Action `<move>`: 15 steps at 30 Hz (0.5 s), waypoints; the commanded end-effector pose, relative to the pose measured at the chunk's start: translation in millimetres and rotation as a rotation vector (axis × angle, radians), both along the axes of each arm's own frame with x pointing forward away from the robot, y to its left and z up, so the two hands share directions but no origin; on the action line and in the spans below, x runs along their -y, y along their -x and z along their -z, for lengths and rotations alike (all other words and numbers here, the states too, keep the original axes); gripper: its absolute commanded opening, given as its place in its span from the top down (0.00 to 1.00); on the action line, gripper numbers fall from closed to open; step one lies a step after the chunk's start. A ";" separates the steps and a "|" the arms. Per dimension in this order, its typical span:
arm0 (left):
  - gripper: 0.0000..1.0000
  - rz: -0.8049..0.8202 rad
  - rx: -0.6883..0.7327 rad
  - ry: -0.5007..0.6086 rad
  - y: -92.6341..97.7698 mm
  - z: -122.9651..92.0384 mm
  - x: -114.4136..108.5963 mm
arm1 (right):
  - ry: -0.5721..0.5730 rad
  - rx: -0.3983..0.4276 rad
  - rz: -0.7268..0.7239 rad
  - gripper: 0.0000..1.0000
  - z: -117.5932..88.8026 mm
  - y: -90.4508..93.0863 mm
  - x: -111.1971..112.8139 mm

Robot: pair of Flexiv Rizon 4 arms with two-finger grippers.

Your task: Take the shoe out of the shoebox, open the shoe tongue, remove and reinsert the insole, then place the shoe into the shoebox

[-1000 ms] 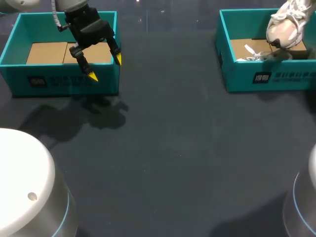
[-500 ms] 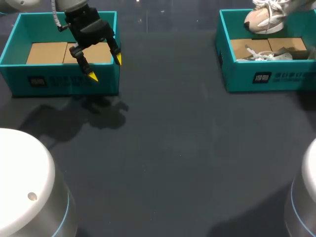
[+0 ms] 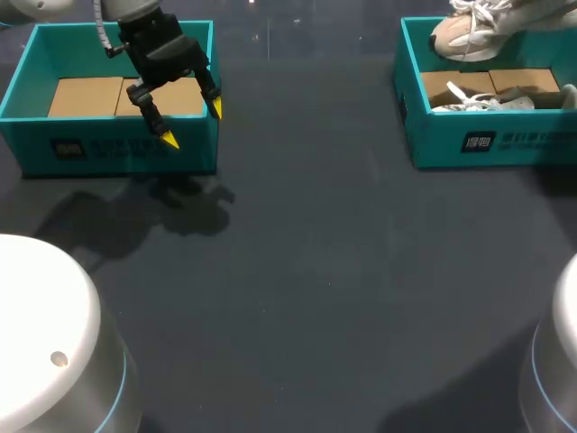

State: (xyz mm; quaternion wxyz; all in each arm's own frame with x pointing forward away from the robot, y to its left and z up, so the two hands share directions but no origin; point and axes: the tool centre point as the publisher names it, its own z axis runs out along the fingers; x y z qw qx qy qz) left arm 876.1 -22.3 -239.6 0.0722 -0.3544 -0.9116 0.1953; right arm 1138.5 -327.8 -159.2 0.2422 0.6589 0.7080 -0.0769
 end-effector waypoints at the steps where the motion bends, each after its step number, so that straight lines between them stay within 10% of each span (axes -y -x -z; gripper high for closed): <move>1: 0.00 0.000 0.003 -0.002 0.6 -0.4 -0.7 | 0.003 0.014 0.067 1.00 10.0 -1.9 -4.5; 15: 0.00 0.000 0.003 -0.002 0.6 -0.4 -0.7 | -0.003 0.010 0.072 1.00 14.2 -3.4 -3.7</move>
